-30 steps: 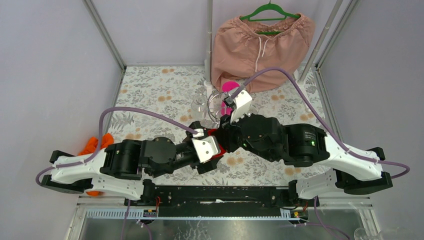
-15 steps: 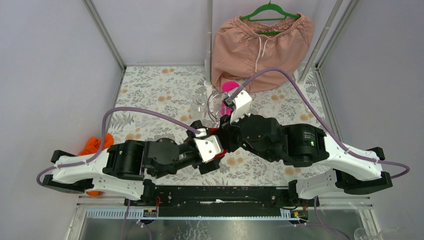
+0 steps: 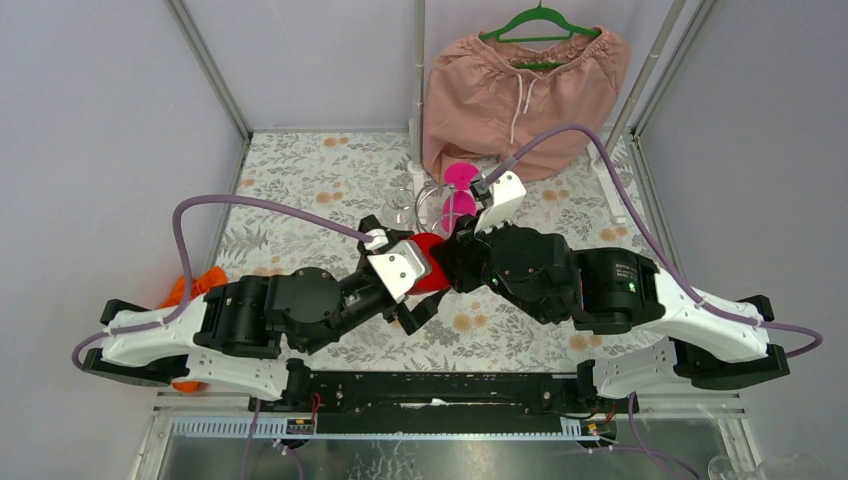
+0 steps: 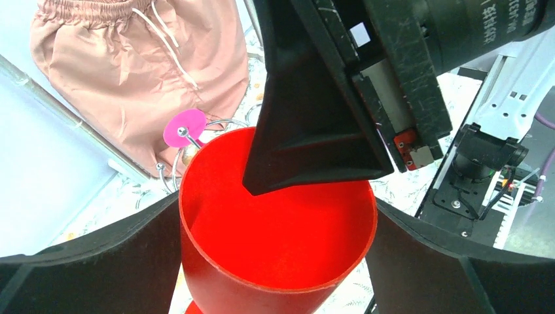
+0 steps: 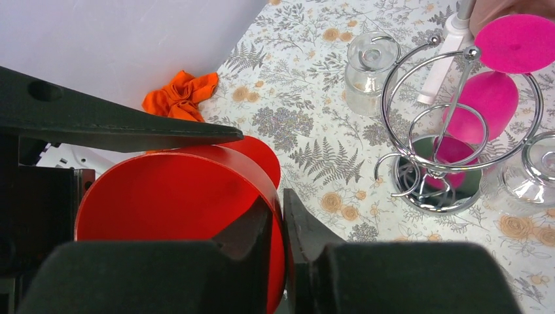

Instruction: Take the wine glass off the wine glass rack

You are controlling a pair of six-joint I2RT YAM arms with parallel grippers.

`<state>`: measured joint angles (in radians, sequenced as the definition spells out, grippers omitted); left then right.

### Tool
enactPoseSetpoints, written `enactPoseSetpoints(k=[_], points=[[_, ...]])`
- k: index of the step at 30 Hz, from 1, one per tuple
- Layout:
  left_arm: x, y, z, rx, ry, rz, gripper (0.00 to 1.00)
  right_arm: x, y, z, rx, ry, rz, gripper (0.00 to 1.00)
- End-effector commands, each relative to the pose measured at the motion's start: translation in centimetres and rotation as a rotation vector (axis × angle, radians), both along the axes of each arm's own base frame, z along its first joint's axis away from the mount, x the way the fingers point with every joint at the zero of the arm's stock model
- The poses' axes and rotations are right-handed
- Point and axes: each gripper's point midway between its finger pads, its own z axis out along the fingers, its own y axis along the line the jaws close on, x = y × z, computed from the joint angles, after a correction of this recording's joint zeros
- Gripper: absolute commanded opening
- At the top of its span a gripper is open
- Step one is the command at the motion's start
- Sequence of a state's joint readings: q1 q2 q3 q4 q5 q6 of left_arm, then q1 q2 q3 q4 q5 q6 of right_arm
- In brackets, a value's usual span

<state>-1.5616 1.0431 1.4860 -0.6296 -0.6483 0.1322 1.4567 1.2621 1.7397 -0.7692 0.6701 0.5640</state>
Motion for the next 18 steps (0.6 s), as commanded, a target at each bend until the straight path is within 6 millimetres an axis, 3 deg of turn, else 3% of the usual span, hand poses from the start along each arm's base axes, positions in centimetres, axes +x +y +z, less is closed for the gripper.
enactPoseSetpoints(k=[1,6,14,18], points=[[1.9,3.4,4.8,-0.222,0.030,0.162,0.99,0.6,-3.0,-1.3,-0.094,-0.016,-0.069,0.00],[1.1,3.9,5.4,-0.283,0.083,0.114,0.99,1.2,-4.1,-0.7,-0.071,-0.024,-0.125,0.00],[0.8,2.9,0.0,-0.201,0.189,0.154,0.99,1.9,-4.8,1.3,-0.055,-0.070,-0.160,0.00],[0.0,1.6,-0.3,-0.212,0.225,0.109,0.99,2.1,-4.5,0.3,-0.092,-0.068,-0.174,0.00]])
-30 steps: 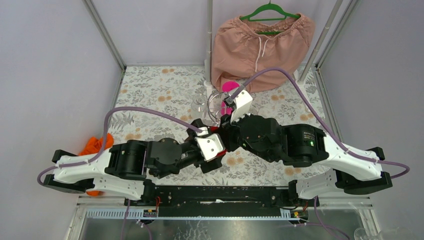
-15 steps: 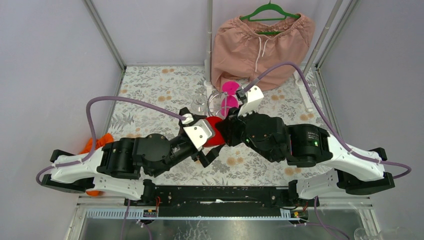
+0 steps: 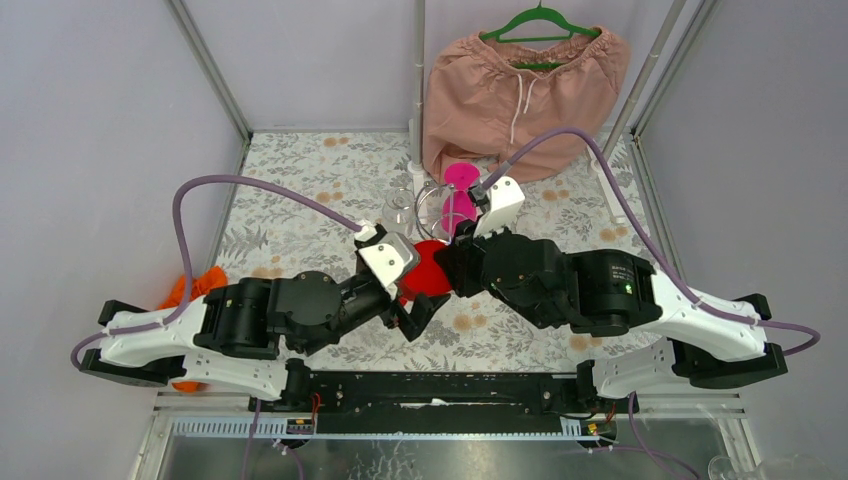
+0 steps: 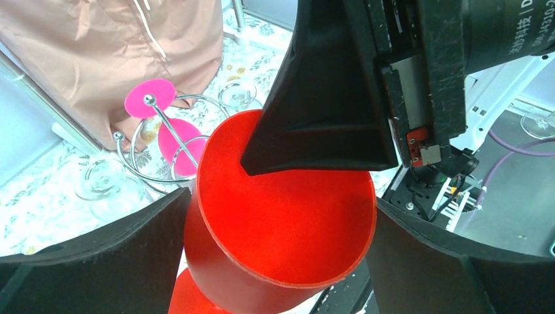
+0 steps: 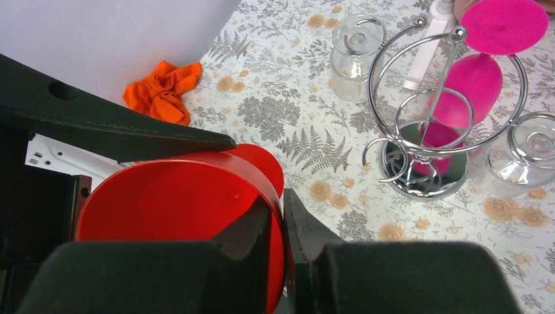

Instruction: Take the wine glass off the wine glass rack

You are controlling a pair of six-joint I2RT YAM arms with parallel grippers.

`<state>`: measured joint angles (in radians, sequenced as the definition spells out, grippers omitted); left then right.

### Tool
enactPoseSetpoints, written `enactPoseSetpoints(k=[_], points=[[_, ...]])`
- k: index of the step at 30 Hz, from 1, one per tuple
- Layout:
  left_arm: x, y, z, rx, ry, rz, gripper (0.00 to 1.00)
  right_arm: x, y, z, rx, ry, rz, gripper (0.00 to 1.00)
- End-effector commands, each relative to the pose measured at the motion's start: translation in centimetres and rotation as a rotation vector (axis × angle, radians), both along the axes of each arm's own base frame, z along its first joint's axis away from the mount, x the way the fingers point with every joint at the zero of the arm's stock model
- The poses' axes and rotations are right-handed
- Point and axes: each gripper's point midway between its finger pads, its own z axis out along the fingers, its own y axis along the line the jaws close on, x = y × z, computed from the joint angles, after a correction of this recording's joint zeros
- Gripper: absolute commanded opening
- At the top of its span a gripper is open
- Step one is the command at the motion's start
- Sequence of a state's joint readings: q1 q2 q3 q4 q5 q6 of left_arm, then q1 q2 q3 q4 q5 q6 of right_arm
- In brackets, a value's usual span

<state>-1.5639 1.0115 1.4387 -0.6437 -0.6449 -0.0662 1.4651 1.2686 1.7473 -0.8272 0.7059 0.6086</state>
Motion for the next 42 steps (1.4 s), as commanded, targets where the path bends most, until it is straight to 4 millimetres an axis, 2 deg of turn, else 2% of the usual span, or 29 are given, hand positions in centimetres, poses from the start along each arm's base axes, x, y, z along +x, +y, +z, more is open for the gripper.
enactPoseSetpoints(k=[1,6,12,19,21,23,29,32,34,39,42], points=[[0.5,1.1,1.3,-0.124,0.080,0.071,0.99,2.0,-3.7,0.9,-0.072,-0.085,-0.133,0.00],[-0.3,-0.1,1.4,-0.120,0.081,0.007,0.99,1.9,-3.7,0.0,-0.083,-0.073,-0.133,0.00],[-0.1,-1.1,0.0,-0.041,0.048,0.010,0.99,1.7,-3.7,-0.7,-0.094,-0.059,-0.124,0.00],[0.2,-1.0,-0.9,-0.023,0.057,0.035,0.99,1.6,-3.4,-1.4,-0.106,-0.052,-0.117,0.00],[0.5,-0.4,-0.5,-0.037,0.062,0.059,0.99,1.7,-3.6,-1.4,-0.108,-0.053,-0.125,0.00],[1.7,1.5,0.6,-0.076,0.054,0.159,0.99,1.8,-3.9,-1.5,-0.115,-0.055,-0.139,0.00],[2.3,6.5,7.5,-0.320,0.055,0.196,0.99,2.1,-5.0,-2.0,-0.142,-0.054,-0.184,0.00],[2.0,8.3,8.9,-0.358,0.056,0.175,0.99,2.3,-5.3,-2.1,-0.144,-0.055,-0.201,0.00],[1.8,8.6,8.6,-0.346,0.065,0.164,0.99,2.3,-5.4,-2.2,-0.148,-0.056,-0.204,0.00],[1.5,7.6,5.6,-0.277,0.098,0.157,0.99,2.7,-5.4,-2.2,-0.168,-0.059,-0.224,0.00],[1.8,7.6,5.0,-0.285,0.110,0.191,0.99,2.8,-6.0,-1.6,-0.162,-0.065,-0.238,0.00]])
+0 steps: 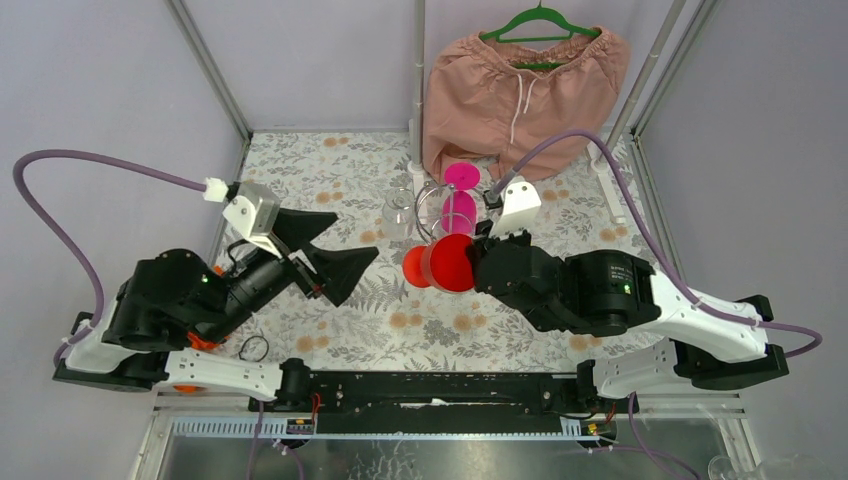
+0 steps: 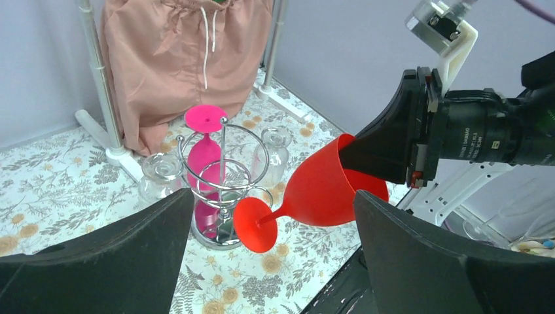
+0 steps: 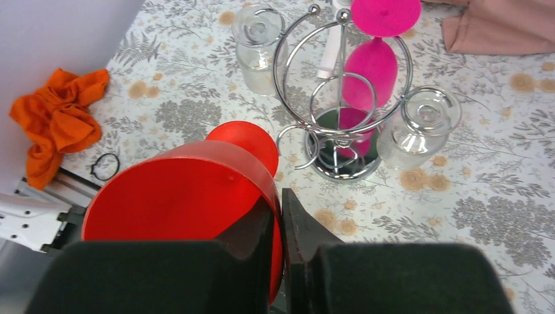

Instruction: Take the wine glass off the wine glass rack

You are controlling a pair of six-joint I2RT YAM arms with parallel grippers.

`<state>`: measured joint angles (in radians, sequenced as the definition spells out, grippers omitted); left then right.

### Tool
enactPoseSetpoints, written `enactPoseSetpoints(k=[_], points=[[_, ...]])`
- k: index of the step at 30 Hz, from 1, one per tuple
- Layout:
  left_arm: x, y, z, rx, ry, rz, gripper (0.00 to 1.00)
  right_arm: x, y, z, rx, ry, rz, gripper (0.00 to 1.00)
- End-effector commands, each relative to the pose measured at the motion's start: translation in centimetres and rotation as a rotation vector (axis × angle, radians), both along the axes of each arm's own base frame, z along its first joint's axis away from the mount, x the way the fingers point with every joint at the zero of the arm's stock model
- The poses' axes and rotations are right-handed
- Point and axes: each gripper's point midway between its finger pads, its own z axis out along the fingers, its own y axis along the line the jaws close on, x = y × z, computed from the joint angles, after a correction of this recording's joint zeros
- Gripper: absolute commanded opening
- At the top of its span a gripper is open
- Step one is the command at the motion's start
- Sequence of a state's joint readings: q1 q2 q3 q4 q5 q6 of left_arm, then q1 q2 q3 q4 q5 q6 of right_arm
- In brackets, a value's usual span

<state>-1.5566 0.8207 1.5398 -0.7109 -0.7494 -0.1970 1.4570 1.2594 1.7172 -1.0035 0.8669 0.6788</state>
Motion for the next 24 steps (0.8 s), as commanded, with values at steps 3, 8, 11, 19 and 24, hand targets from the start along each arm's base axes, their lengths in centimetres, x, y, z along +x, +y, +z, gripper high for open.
enactPoseSetpoints(k=[3,8,11,19,24], points=[[1.6,-0.1,-1.2,-0.013,0.047,0.143,0.99,1.2,-3.1,2.4,0.000,-0.066,-0.095,0.00],[3.6,1.3,0.2,-0.023,0.045,0.332,0.99,2.7,-6.5,6.1,-0.009,-0.164,-0.222,0.00],[4.7,1.5,1.2,0.017,0.012,0.451,0.99,4.3,-9.1,8.5,-0.008,-0.204,-0.322,0.00],[5.7,3.2,7.3,-0.080,-0.032,0.545,0.99,8.9,-15.1,10.5,-0.059,-0.218,-0.535,0.00],[6.4,1.2,10.1,-0.007,-0.102,0.582,0.99,11.7,-16.4,9.4,-0.121,-0.170,-0.596,0.00]])
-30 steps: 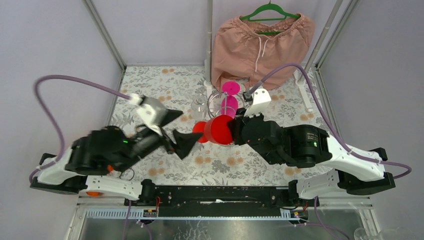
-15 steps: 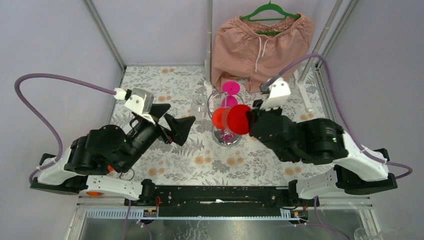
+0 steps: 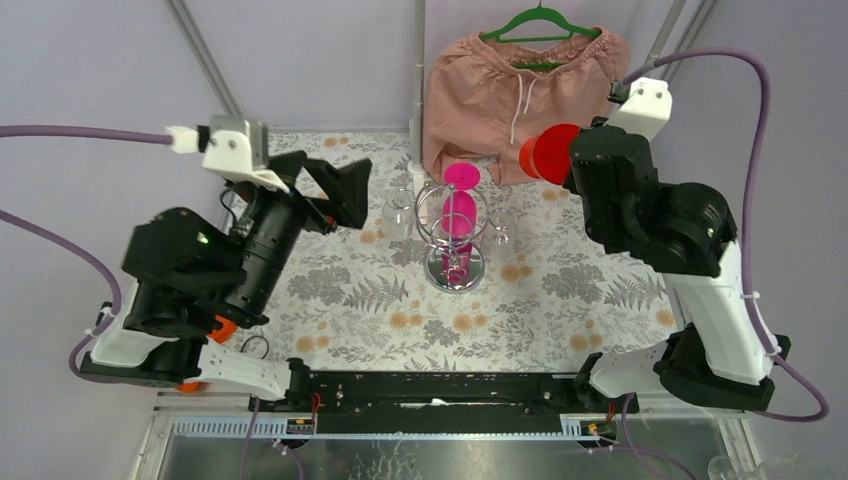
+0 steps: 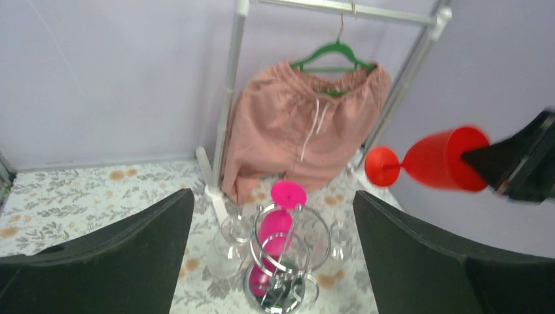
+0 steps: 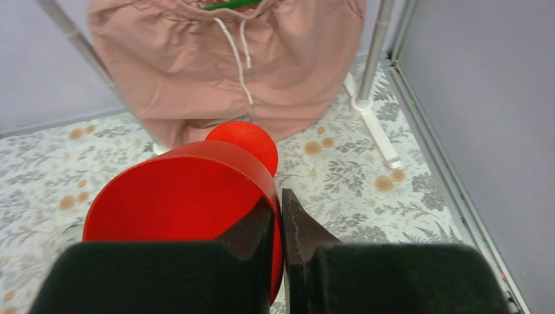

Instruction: Take the wine glass off the wine glass rack

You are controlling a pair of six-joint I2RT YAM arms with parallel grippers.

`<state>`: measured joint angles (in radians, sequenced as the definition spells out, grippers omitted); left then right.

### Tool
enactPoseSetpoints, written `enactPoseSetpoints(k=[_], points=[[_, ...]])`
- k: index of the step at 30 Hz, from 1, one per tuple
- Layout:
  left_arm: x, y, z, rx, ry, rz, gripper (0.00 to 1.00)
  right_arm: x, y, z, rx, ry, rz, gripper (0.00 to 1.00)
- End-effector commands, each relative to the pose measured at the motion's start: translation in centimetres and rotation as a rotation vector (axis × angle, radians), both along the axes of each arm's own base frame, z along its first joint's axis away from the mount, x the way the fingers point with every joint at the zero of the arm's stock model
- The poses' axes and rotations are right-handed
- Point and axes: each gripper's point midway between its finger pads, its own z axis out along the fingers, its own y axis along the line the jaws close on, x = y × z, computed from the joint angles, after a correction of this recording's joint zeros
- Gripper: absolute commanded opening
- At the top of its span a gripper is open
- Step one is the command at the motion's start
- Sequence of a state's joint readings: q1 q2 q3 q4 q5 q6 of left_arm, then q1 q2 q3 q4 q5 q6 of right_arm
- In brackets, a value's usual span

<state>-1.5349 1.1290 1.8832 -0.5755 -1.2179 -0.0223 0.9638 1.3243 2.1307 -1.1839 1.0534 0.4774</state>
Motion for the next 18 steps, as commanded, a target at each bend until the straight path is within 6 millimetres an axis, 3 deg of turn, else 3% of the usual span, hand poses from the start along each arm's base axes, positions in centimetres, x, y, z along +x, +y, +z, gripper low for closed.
enactPoseSetpoints(k=[1,3,5,9,10,11,13,16,18], points=[[1.5,-0.7,3.1,0.055,-0.052,0.111,0.99,2.5,-0.3,-0.7,-0.046,0.046,-0.020,0.00],[3.6,-2.9,3.3,0.113,-0.059,0.108,0.99,3.7,-0.3,-1.5,-0.042,0.072,-0.019,0.00],[7.1,-4.0,3.5,0.098,-0.027,0.059,0.99,5.0,-0.6,-2.3,-0.036,0.100,-0.019,0.00],[15.2,-4.8,-0.8,0.110,0.098,0.045,0.99,7.1,-2.8,-3.5,-0.045,0.141,-0.069,0.00],[18.0,-3.2,-2.3,0.080,0.153,0.068,0.99,7.5,-3.5,-3.9,-0.048,0.154,-0.081,0.00],[19.2,-3.5,-3.8,0.061,0.201,0.024,0.99,8.0,-4.1,-4.3,-0.043,0.166,-0.092,0.00],[22.2,-1.6,-6.4,0.026,0.280,0.029,0.99,9.1,-5.3,-5.4,-0.031,0.194,-0.101,0.00],[25.3,1.9,-9.5,-0.003,0.363,0.075,0.98,10.8,-7.0,-7.5,-0.002,0.247,-0.114,0.00],[26.4,4.2,-10.6,-0.025,0.403,0.095,0.98,12.1,-8.1,-9.3,0.028,0.289,-0.113,0.00]])
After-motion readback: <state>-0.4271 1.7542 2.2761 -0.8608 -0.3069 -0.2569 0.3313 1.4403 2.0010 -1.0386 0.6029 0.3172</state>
